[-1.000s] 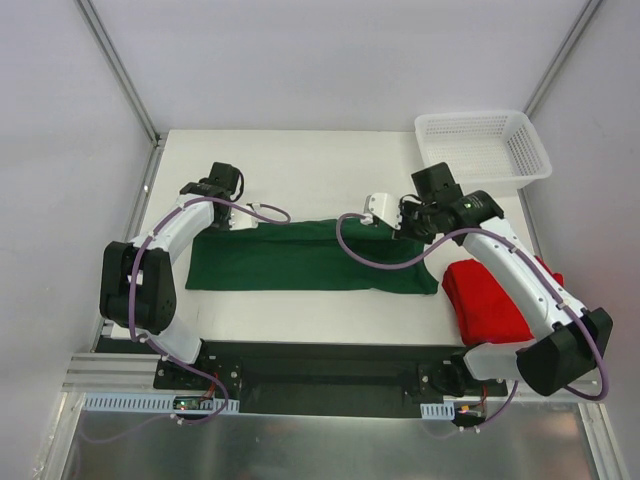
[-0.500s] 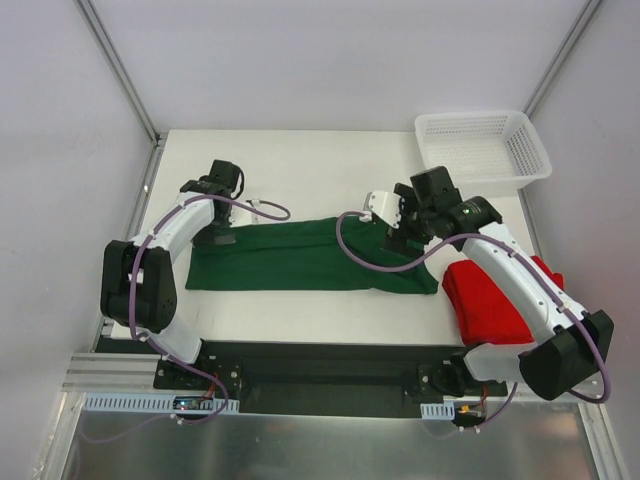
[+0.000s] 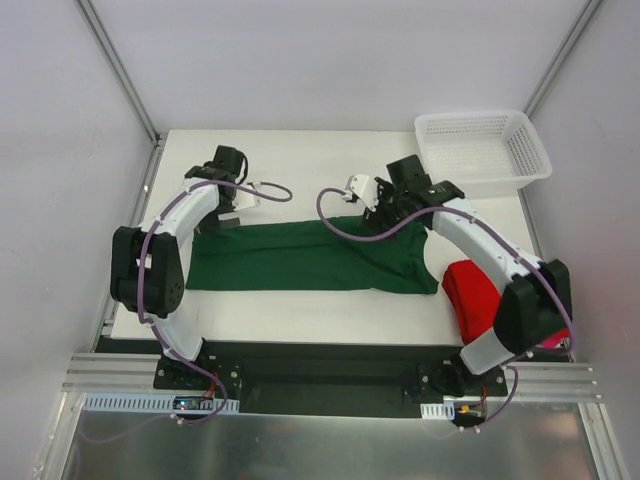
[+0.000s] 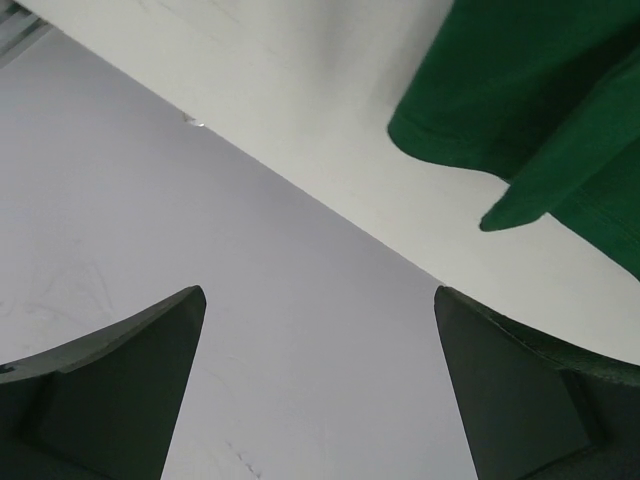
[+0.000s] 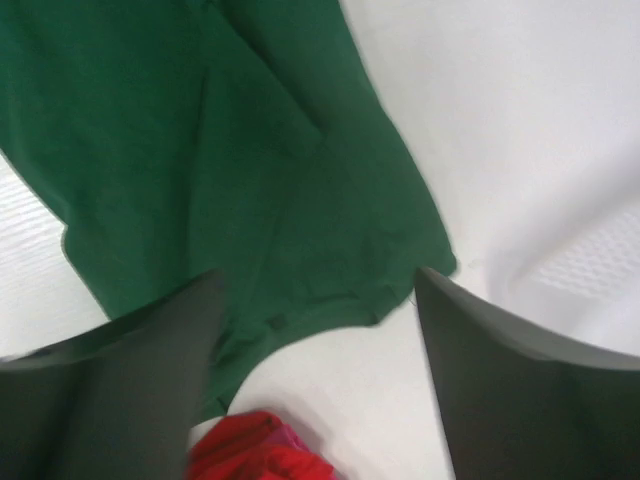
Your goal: Fold and stack the t-shirts
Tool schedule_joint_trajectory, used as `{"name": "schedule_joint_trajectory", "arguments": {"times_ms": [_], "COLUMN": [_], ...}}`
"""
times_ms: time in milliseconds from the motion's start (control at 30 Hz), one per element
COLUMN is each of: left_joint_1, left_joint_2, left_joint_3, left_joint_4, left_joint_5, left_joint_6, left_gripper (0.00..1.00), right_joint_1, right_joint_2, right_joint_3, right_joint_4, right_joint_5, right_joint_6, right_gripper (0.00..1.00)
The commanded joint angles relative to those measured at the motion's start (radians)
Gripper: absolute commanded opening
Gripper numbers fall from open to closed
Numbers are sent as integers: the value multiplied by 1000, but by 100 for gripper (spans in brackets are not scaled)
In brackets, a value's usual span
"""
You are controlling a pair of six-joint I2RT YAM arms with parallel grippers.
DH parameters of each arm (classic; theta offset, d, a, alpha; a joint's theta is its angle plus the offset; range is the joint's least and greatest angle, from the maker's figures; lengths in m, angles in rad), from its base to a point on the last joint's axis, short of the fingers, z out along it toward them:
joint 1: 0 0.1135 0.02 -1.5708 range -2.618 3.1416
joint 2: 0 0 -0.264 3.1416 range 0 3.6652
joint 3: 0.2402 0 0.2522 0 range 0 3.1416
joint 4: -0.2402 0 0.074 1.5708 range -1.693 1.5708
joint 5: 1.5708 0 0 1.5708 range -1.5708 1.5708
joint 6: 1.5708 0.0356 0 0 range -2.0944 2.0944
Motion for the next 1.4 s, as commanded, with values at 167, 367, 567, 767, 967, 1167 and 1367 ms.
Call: {"name": "schedule_joint_trajectory", "arguments": {"times_ms": [167,367,567,767,967,1167,1367], "left_joint_1": [-14,-14,-12,-14,-12,-14,-14], "left_joint_2": [-60,-111,-120,-111,-93,-82,-77], "left_joint_3": [102,79,64,87,111,127,130], "left_joint_4": [-22,-27,-31,-31,-33,-36,-36], "left_joint_5": [-45,-43,-41,-41,-41,-38,-37], "left_joint_6": [-114,-150,-183,-183,-186,-187,-187], "left_gripper": [99,99,99,99,99,99,99], "right_joint_1": [6,19,22,27,30,35,38], "right_joint_2": [262,300,316,345,382,415,429], "right_joint_3": [186,186,162,159,152,166,189], "right_joint_4": [30,28,23,22,10,11,10], "right_joint_5": [-136,-121,-90,-35,-10,22,27], "right_joint_6": [105,91,61,31,-4,-22,-18], "right_gripper": [52,51,52,52,53,54,53]}}
